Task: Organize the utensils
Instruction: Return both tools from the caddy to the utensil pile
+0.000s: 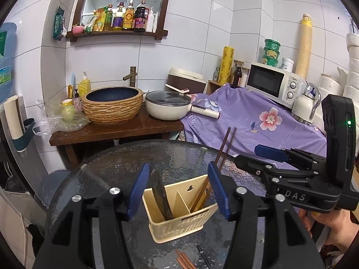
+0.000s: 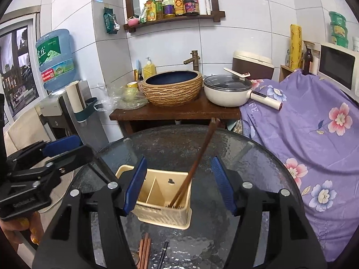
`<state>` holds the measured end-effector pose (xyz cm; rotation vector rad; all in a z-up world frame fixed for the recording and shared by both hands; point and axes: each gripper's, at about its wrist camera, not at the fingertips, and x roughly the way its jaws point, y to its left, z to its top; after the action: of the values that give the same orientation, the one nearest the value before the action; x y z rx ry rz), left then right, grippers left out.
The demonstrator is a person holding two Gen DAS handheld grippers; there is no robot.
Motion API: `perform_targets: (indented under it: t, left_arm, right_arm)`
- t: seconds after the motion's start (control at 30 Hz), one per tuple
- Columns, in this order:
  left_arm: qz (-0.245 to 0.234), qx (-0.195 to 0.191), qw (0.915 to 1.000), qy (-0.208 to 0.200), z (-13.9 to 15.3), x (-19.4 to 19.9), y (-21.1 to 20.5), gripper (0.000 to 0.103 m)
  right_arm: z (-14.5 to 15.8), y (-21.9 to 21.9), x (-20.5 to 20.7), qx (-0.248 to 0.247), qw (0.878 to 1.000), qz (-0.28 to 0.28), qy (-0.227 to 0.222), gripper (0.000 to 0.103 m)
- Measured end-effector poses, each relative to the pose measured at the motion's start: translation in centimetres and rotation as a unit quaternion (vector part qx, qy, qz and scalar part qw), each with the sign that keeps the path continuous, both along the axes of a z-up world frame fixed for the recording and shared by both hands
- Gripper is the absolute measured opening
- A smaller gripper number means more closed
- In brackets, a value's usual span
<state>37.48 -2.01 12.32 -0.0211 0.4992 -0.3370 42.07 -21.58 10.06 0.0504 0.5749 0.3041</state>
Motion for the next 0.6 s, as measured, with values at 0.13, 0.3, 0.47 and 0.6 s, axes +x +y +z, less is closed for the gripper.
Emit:
perform_targets:
  t: [0.13, 0.3, 0.47, 0.6]
  left_arm:
    - [0.003, 0.010, 0.9997, -0.022, -0.5, -2.4, 0.4, 0.073]
    - [0.003, 0.022, 0.9995, -0.024, -2.7, -5.5, 1.7, 0.076]
    - [0.001, 0.012, 0.9999, -0.001, -5.9, -8.3, 3.0, 0.077]
    - [-0.010, 0.037, 0.9989, 0.026, -9.4, -11.1, 2.4, 0.077]
  right_arm:
    - [-1.7, -0.6, -2.1, -0.012, 1.000, 0.000, 0.003, 0.067]
    - [-4.8, -0.9, -5.2, -0.022, 1.000, 0.007, 0.017, 0.067]
    - [-9.4, -0.1, -9.5, -0.051, 0.998, 0.023, 0.035, 0.067]
    - [-13.2, 1.1, -12.7, -0.077, 0.995, 0.034, 0.054, 0.067]
